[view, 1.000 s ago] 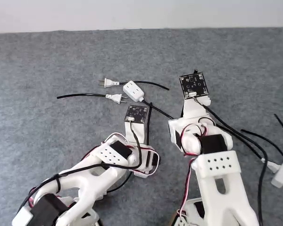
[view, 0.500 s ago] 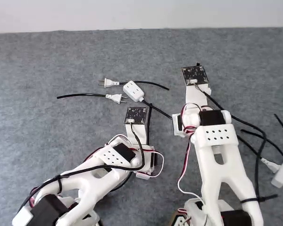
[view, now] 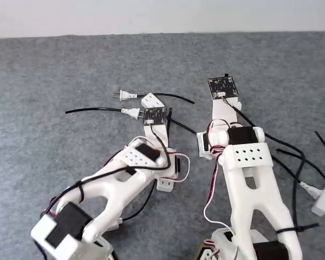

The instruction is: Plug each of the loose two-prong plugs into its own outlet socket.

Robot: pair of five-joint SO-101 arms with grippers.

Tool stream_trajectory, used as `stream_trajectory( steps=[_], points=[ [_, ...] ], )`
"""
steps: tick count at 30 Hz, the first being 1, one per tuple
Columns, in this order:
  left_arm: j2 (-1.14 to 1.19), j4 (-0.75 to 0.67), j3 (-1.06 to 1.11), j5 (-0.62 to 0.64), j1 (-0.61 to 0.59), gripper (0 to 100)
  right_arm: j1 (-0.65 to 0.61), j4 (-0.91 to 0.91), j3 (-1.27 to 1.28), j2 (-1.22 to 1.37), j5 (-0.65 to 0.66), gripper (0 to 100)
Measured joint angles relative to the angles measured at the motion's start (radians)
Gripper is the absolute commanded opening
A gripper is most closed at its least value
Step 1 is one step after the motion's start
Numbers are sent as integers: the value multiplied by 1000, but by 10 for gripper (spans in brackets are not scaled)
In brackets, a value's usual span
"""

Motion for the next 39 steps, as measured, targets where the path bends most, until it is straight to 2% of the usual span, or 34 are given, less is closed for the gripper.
stream_trajectory(
  steps=[6, 8, 13, 15, 19, 28, 33, 39],
  points=[
    [23, -2, -28, 2, -23, 53, -31, 38, 0, 0, 31, 9],
    [21, -11, -26, 0, -31, 106, -46, 49, 0, 0, 38, 9],
    [-38, -69, 40, 5, -80, 311, -52, 58, 0, 0, 46, 9],
    [-71, -98, 98, 3, -87, 352, -61, 58, 0, 0, 46, 9],
    [-127, -127, 161, 5, -83, 352, -94, 89, 0, 0, 46, 9],
    [-169, -98, 166, 2, -94, 355, -95, 112, -31, 44, 43, 9],
    [-262, -55, 170, -69, -140, 356, -106, 201, -155, 210, 37, 9],
    [-448, -49, 288, -158, -227, 356, -112, 204, -181, 267, 37, 9]
  ],
)
